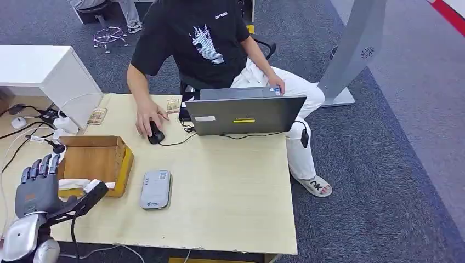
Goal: Pass the card to the sensor for recognition and then transmit it.
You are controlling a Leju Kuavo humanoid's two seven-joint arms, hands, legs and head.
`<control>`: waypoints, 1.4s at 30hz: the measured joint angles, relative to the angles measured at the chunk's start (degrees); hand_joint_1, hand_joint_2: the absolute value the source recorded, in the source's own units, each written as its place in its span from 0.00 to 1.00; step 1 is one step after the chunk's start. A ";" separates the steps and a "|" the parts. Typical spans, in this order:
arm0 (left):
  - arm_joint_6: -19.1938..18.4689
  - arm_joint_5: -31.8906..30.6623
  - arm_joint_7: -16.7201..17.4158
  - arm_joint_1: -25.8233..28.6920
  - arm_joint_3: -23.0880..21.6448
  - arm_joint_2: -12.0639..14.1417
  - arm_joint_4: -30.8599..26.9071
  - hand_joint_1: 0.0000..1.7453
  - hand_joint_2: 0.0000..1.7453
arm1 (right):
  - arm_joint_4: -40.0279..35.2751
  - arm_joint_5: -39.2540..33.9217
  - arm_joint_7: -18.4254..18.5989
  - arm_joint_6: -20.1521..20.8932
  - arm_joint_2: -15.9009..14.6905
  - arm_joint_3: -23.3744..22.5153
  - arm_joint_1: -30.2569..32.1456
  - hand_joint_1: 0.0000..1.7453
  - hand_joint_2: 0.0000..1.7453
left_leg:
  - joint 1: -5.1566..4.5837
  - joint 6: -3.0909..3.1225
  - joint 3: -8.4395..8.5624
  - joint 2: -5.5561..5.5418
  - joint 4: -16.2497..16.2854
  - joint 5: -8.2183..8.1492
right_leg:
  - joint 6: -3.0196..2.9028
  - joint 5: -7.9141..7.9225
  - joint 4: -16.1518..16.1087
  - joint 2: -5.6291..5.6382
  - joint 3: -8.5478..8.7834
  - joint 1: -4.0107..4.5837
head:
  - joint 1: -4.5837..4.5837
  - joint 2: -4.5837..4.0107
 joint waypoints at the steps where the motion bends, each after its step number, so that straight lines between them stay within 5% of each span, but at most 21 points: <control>1: -0.56 1.73 -1.23 -0.64 0.00 0.09 1.13 0.00 1.00 | 0.00 0.19 0.00 0.06 0.00 -0.02 -0.01 0.00 1.00 | 0.00 0.00 0.00 -0.01 0.00 0.00 | 0.00 0.00 0.00 -0.01 0.00 0.00 | 0.02 0.00; 7: -4.72 11.78 -7.17 -3.70 -0.07 0.94 7.34 0.00 1.00 | -0.09 1.33 -0.15 0.96 -0.20 -0.20 -0.04 0.00 1.00 | 0.00 0.00 0.01 0.01 0.00 0.01 | 0.00 0.00 0.00 0.04 0.00 0.00 | 0.00 0.00; 29: -5.24 18.64 -10.18 -6.11 -3.74 1.75 11.73 0.00 1.00 | -0.11 3.04 -0.94 1.29 -0.52 -0.87 -0.14 0.00 1.00 | 0.00 0.00 0.00 0.02 0.01 0.00 | -0.02 0.02 0.00 0.06 -0.03 0.00 | 0.00 0.00; 35: -6.69 25.48 -15.14 -3.59 -5.86 2.40 6.98 0.00 1.00 | -0.11 3.17 -1.16 1.33 -0.57 -1.77 -0.12 0.00 1.00 | -0.01 0.00 -0.01 0.07 0.01 0.00 | -0.02 0.02 -0.01 0.09 -0.04 0.00 | 0.02 0.00; 42: -7.69 25.70 -14.48 -0.70 -9.38 4.77 -1.52 0.00 1.00 | -0.11 3.06 -1.16 1.18 -0.57 -2.84 -0.04 0.00 1.00 | -0.01 0.00 -0.03 0.04 0.00 -0.01 | -0.01 0.01 -0.01 0.07 -0.05 0.00 | 0.02 0.00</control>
